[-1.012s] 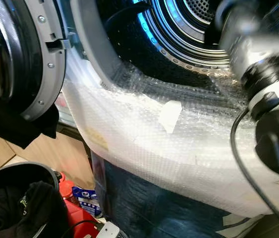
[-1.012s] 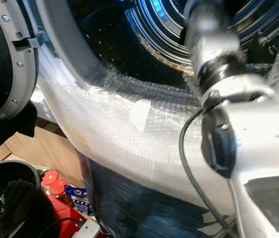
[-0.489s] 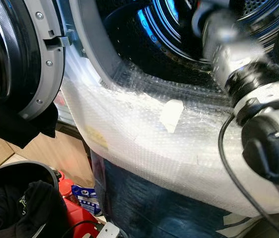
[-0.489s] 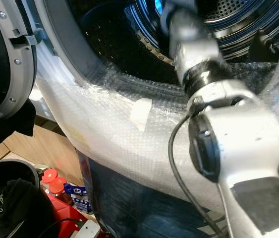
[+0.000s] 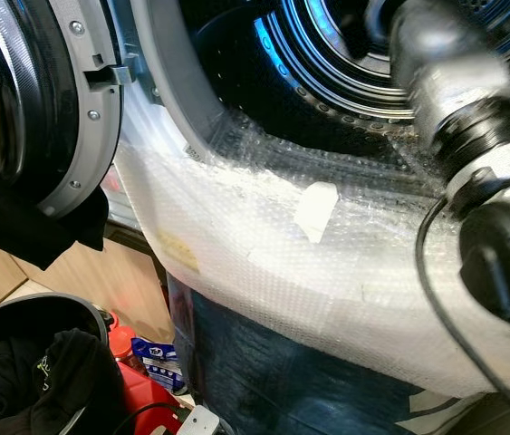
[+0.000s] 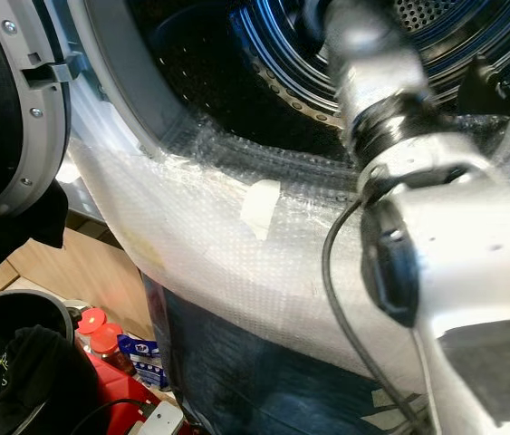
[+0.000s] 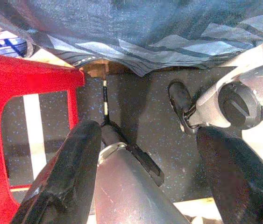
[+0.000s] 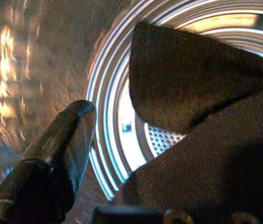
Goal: Clothes washing
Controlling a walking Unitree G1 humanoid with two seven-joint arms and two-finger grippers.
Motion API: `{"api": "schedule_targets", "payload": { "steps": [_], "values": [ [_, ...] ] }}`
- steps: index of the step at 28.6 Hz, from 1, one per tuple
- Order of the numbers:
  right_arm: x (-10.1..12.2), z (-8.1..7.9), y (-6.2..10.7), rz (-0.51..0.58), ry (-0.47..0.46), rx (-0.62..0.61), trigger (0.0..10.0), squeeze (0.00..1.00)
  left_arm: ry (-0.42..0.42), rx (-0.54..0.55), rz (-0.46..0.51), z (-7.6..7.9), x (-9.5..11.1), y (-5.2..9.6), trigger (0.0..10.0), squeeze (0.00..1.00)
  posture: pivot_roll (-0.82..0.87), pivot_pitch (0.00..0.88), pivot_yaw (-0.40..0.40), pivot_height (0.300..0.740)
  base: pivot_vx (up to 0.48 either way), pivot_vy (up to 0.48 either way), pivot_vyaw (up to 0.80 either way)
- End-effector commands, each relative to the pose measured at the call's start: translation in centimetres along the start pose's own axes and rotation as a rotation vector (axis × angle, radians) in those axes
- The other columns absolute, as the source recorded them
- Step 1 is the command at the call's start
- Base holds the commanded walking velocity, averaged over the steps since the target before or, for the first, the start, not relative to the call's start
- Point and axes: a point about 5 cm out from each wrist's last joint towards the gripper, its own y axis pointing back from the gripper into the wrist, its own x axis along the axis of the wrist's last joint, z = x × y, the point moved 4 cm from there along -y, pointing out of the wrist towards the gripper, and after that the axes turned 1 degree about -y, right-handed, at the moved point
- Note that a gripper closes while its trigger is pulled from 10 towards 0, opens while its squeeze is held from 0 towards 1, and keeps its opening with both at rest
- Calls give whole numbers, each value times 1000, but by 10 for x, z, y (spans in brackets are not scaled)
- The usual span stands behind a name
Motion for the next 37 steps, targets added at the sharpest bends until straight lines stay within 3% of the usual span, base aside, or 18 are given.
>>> {"api": "schedule_targets", "payload": {
  "steps": [1,7,12,15,24,25,31,35,37],
  "values": [
    [-27,-22,2,-133,-109,88,10000,0,14,-4,-27,4,-8,0,10000,0,-21,18,-14,740,0,0,0],
    [-45,-33,6,-210,-225,113,10000,0,31,-6,-28,6,-9,-1,10000,0,-46,50,-9,740,0,0,0],
    [-65,-49,16,-258,-174,208,10000,0,31,-13,-29,8,-10,-1,10000,0,-59,60,-9,740,0,0,0],
    [-88,-43,38,-349,-232,226,10000,0,45,-14,-32,10,-12,-1,10000,0,-49,70,-17,740,0,0,0],
    [-91,-34,84,-359,-220,277,10000,0,44,-23,-37,12,-14,-1,10000,0,-67,76,-15,740,0,0,0],
    [-86,-31,93,-349,-245,275,10000,0,43,-24,-37,12,-14,-1,10000,0,-69,76,-15,740,0,0,0],
    [-63,-27,110,-280,-289,283,10000,0,45,-28,-39,13,-14,-1,10000,0,-81,78,-11,740,0,0,0],
    [-62,-29,117,-255,-234,301,10000,0,39,-30,-39,13,-14,-1,10000,0,-78,74,-9,740,0,0,0],
    [-68,-27,115,-251,-135,261,10000,0,39,-27,-39,13,-13,-2,10000,0,-75,73,-10,740,0,0,0]
  ]
}}
